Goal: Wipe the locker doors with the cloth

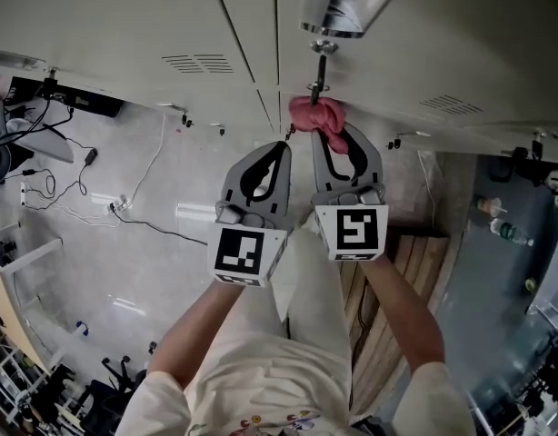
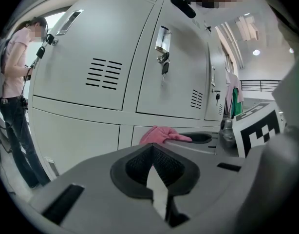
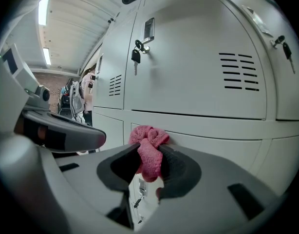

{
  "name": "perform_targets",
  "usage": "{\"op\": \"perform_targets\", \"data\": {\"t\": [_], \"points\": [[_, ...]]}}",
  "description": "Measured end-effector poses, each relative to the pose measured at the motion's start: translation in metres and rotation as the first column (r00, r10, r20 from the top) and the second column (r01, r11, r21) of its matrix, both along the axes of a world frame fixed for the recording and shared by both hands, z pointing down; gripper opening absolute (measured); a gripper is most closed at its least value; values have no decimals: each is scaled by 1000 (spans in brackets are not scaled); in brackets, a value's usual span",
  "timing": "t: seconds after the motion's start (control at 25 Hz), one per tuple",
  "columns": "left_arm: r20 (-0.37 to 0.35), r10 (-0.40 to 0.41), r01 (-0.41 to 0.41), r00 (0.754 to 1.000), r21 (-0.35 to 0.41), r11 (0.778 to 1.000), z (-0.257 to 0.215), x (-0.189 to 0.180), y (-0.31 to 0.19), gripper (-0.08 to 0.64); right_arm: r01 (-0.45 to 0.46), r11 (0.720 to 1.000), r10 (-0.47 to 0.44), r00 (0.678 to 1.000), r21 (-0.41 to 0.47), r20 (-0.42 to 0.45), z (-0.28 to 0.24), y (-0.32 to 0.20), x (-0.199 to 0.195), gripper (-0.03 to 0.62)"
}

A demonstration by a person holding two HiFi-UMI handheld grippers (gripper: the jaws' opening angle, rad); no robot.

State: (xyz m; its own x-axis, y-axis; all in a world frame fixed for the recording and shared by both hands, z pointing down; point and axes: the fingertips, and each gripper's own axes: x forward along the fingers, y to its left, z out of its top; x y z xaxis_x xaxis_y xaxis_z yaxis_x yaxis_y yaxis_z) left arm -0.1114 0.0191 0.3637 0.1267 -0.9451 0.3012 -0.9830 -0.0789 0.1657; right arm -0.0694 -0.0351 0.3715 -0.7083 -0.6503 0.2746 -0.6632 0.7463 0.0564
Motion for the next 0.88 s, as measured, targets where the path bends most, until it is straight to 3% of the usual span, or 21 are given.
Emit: {"op": "perform_targets", "data": {"t": [0.88], "points": [[32, 57, -57, 998, -2, 998, 5, 42, -20, 6, -75, 997, 76, 997, 11, -6, 1, -22, 60, 111]]}}
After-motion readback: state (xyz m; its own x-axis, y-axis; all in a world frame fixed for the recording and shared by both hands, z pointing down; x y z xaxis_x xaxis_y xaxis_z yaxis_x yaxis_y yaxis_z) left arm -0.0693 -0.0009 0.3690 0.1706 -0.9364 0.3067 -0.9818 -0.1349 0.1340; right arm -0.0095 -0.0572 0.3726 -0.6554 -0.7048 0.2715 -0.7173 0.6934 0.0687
